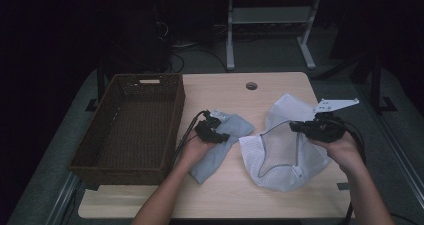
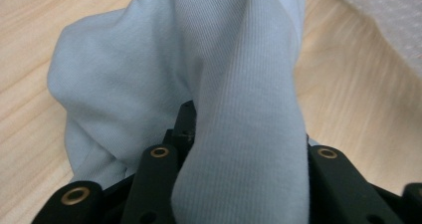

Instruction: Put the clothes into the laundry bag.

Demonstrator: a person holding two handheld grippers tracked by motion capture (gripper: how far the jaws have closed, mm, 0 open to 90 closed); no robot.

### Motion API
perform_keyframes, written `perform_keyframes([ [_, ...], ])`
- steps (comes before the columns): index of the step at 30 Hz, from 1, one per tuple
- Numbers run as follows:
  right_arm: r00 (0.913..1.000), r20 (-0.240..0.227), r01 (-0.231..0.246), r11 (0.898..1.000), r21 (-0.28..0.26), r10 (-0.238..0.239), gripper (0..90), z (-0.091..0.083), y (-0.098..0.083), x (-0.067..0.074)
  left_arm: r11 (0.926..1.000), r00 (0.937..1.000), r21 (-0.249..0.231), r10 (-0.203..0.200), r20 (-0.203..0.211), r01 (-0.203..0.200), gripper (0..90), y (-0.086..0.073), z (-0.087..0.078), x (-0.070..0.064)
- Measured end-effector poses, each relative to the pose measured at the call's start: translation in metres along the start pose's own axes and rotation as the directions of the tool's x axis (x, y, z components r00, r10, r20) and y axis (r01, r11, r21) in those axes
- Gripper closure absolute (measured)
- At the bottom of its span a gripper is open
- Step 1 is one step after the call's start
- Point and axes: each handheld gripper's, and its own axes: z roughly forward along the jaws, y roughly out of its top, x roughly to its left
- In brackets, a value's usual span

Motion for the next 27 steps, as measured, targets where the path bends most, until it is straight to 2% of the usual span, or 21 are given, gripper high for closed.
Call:
perform_keyframes([
  [5,0.9999,0.006,-0.010,1.000,0.000,0.010,86.0,-0.001,-0.002,-0.004,0.9990,0.9983,-0.018,-0.039,0.044,0.040,64.4,0.002,-0.007,0.003],
  [9,0.9999,0.011,-0.012,1.000,0.002,0.012,86.0,-0.001,-0.003,-0.006,0.9976,0.9963,-0.038,-0.055,0.066,0.058,64.4,0.005,-0.017,0.001],
  [19,0.9989,0.046,0.005,1.000,0.010,-0.005,86.2,0.000,-0.004,-0.009,0.9963,0.9956,-0.066,-0.050,0.080,0.055,64.5,0.018,-0.051,-0.013],
  [27,0.9989,0.047,-0.006,1.000,0.013,0.006,86.2,0.011,-0.002,-0.015,0.9936,0.9943,-0.105,-0.031,0.102,0.042,64.4,0.023,-0.079,-0.026],
])
